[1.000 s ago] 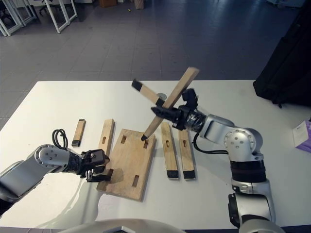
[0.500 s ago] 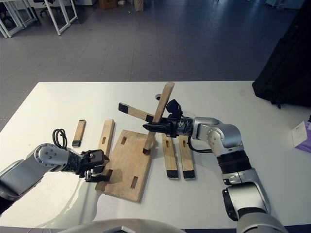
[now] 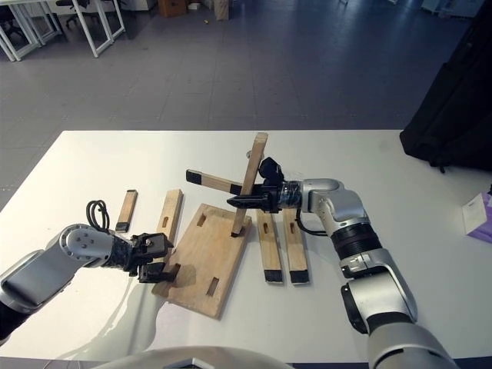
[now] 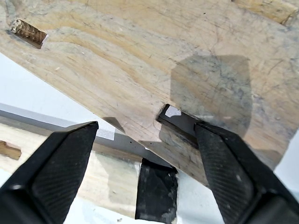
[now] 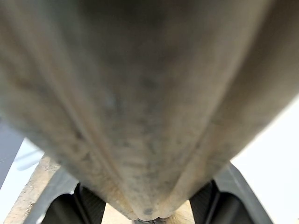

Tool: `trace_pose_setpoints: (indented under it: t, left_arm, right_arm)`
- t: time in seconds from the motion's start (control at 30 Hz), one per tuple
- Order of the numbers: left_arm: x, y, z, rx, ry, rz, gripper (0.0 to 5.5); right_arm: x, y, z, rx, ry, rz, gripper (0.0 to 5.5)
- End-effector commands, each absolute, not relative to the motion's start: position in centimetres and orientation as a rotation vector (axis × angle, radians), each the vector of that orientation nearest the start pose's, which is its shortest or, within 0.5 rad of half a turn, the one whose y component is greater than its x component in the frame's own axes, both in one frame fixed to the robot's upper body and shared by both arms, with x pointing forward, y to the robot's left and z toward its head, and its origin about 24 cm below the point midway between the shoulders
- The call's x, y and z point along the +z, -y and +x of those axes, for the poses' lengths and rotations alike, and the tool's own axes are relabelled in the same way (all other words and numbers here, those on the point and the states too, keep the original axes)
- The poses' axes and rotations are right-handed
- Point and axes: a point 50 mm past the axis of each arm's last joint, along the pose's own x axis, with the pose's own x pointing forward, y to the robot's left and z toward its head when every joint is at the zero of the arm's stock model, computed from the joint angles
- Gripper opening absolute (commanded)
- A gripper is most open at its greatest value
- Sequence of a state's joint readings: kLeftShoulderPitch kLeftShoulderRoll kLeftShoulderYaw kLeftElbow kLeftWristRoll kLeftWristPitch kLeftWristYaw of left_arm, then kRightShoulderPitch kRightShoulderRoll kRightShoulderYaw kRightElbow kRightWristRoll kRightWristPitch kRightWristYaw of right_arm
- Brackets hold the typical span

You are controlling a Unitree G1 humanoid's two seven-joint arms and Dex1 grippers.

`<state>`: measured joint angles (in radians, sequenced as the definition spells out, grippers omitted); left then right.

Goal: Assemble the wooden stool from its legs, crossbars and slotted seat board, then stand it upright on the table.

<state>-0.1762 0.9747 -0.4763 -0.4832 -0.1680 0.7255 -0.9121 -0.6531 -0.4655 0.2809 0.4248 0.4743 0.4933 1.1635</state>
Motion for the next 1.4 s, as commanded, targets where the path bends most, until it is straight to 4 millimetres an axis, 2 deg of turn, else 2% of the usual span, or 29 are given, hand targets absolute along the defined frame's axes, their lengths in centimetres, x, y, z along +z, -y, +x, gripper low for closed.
trace_pose_setpoints:
  t: [0.03,0.1,0.17,0.33,0.43,0.53,0.63,0.73,0.87,0.97,1.13,1.23,1.27,1.4]
  left_arm:
    - [5.8,-17.7,19.5,-1.136,-0.862,0.645,3.79]
    - [5.8,-17.4,19.4,-1.135,-0.859,0.631,3.79]
    - [5.9,-17.4,19.4,-1.142,-0.862,0.631,3.79]
    - [6.0,-17.2,19.7,-1.134,-0.855,0.624,3.79]
    - [5.9,-16.9,19.7,-1.135,-0.851,0.614,3.79]
    - [5.9,-16.8,19.7,-1.138,-0.851,0.609,3.79]
    - [5.9,-16.8,19.6,-1.136,-0.855,0.605,3.79]
    - [5.8,-16.7,19.3,-1.141,-0.86,0.599,3.79]
    - [5.6,-16.7,19.2,-1.134,-0.863,0.593,3.79]
    - [5.5,-16.7,19.3,-1.122,-0.859,0.59,3.79]
    - [5.4,-16.7,19.3,-1.099,-0.857,0.583,3.79]
    - [5.4,-16.8,19.3,-1.095,-0.859,0.58,3.79]
    - [5.4,-16.8,19.3,-1.095,-0.859,0.58,3.79]
    - [5.5,-16.8,19.4,-1.097,-0.861,0.582,3.79]
  right_arm:
    - [7.0,13.7,30.1,1.208,-0.508,-0.099,2.02]
    - [4.9,13.0,27.8,1.179,-0.551,-0.103,2.02]
    - [3.6,12.5,26.0,1.173,-0.583,-0.097,2.02]
    - [1.5,12.7,24.2,1.149,-0.642,-0.148,2.02]
    - [0.0,12.6,21.8,1.197,-0.737,-0.061,2.02]
    - [-2.4,14.9,21.0,1.117,-0.866,0.124,2.02]
    - [-3.6,17.4,22.3,0.982,-0.854,0.114,2.02]
    - [-2.0,17.7,24.3,0.971,-0.746,0.061,2.02]
    - [2.7,16.1,27.5,1.013,-0.511,-0.081,2.02]
    - [5.8,15.0,28.7,1.036,-0.389,-0.168,2.02]
    - [9.5,14.5,29.6,1.032,-0.281,-0.211,2.02]
    - [10.0,14.6,29.7,1.03,-0.279,-0.201,2.02]
    - [9.8,14.7,29.7,1.025,-0.292,-0.2,2.41]
    - [8.9,15.2,29.4,1.011,-0.344,-0.162,3.25]
